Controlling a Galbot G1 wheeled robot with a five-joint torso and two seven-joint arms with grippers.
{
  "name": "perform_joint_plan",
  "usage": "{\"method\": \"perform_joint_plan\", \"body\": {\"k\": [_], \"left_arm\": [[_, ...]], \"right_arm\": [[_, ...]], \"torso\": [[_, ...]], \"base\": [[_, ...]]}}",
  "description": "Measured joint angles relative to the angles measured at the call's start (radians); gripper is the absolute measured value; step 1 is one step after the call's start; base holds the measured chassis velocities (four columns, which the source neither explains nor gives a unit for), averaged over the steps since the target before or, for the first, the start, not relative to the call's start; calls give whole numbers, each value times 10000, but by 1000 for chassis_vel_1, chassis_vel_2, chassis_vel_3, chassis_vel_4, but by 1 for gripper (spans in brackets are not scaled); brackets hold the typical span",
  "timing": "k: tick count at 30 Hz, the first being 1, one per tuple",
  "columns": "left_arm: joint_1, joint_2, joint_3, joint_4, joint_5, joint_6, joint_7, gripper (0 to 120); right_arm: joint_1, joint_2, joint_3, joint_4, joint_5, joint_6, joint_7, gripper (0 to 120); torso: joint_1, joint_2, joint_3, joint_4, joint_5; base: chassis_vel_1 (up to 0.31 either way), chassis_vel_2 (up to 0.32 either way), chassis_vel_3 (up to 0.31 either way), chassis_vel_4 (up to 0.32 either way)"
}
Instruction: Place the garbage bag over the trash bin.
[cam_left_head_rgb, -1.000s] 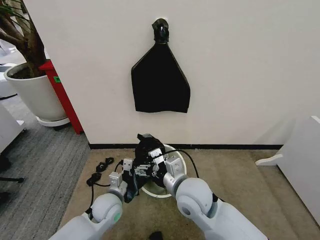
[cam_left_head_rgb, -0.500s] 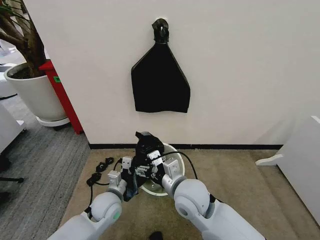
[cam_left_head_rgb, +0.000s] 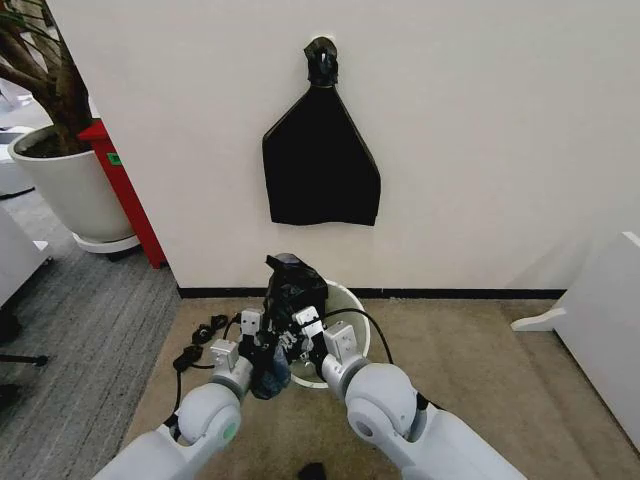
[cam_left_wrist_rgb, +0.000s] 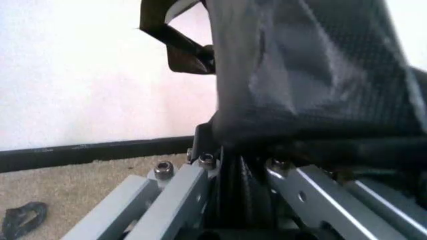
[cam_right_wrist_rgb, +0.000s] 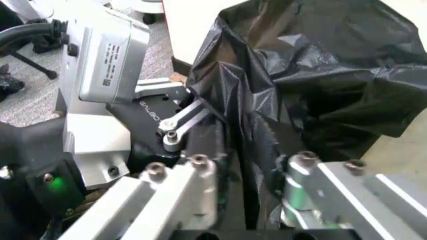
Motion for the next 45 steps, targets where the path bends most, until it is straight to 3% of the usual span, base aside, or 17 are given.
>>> {"method": "perform_joint_plan", "body": {"k": [2, 5, 19, 32, 45], "left_arm": [[-6, -18, 0, 0, -2, -3, 0, 5], [-10, -21, 0, 0, -2, -5, 1, 5], [246, -69, -119, -75, 21, -111, 17, 5], [1249, -121, -1214, -831, -88, -286, 33, 5], [1299, -382, -1918, -964, -455, -352, -163, 5]], "right_arm": [[7, -18, 16, 1, 0, 31, 5, 4], [7, -25, 35, 3, -2, 45, 9, 0], [51, -20, 335, 28, -14, 166, 51, 0], [-559, -767, 1659, 134, 26, 523, -287, 0], [-1470, -1249, 2667, 743, 30, 668, -566, 0]], "torso": [[0, 0, 0, 0, 0], [0, 0, 0, 0, 0], [0, 0, 0, 0, 0], [0, 0, 0, 1, 1], [0, 0, 0, 0, 1]], "base": [[0, 0, 0, 0], [0, 0, 0, 0], [0, 0, 0, 0], [0, 0, 0, 0], [0, 0, 0, 0]]}}
